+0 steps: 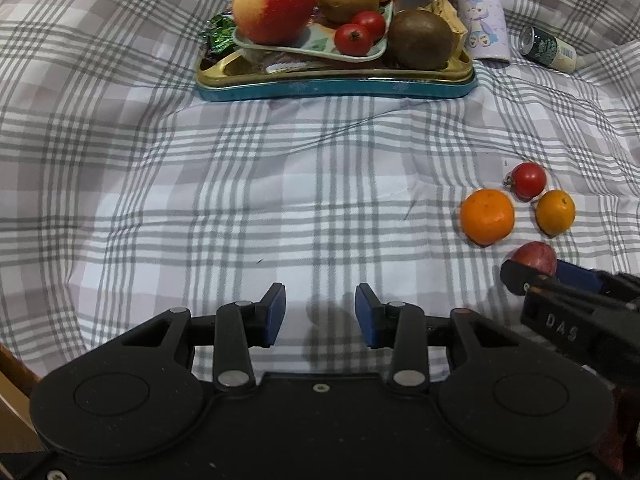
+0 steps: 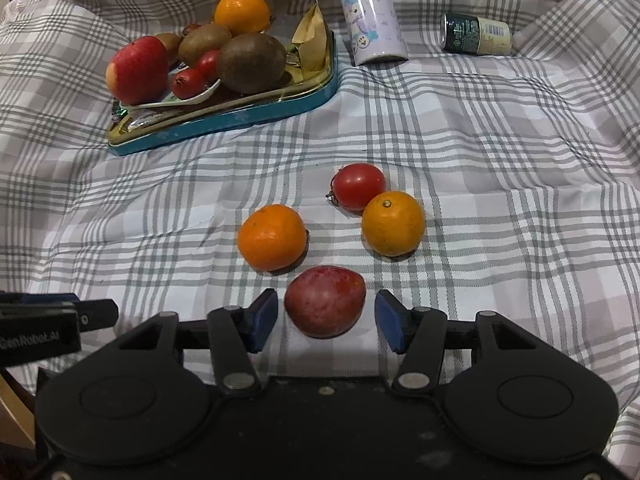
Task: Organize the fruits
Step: 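Grasp the small orange with the left tool while the right tool grasps the red plum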
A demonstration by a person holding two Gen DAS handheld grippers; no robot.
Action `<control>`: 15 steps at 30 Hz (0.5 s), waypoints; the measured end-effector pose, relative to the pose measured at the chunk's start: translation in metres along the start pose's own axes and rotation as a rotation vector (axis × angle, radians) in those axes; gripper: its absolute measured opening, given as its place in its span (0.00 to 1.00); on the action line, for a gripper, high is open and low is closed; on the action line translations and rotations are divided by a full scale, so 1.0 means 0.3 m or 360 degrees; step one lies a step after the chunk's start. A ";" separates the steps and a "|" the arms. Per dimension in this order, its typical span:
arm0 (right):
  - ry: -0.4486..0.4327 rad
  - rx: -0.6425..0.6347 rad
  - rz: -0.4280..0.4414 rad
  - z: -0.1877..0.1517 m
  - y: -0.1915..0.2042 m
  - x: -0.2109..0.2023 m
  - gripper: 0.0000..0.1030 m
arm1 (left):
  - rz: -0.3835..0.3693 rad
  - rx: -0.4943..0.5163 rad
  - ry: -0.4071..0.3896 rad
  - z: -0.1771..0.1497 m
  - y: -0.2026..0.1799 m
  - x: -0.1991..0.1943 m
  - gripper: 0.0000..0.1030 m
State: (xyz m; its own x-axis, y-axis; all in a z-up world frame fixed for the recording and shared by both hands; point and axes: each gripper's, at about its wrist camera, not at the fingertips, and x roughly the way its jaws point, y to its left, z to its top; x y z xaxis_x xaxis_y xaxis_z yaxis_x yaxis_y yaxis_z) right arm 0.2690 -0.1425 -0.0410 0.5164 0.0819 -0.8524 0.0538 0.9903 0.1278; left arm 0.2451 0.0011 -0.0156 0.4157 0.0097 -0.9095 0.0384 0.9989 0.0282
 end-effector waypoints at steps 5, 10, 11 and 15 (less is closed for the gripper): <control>-0.0012 0.0044 0.0012 -0.004 -0.045 -0.023 0.45 | -0.0063 0.0059 -0.0023 0.027 -0.060 0.007 0.46; -0.0052 0.0107 -0.0036 -0.003 -0.116 -0.060 0.45 | -0.0188 0.0139 -0.0039 0.073 -0.153 0.013 0.46; -0.0058 0.0120 -0.0046 -0.004 -0.131 -0.067 0.45 | -0.0211 0.0158 -0.0047 0.080 -0.172 0.014 0.46; -0.0069 0.0164 -0.0064 -0.014 -0.179 -0.088 0.45 | -0.0245 0.0217 -0.0072 0.106 -0.239 0.032 0.47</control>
State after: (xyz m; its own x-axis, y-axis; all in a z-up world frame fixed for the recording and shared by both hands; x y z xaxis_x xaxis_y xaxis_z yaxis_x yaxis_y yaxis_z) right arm 0.2489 -0.1974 -0.0275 0.5483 0.0354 -0.8356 0.1617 0.9758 0.1475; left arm 0.2753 -0.0721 -0.0133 0.4356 -0.1480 -0.8879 0.2261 0.9728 -0.0512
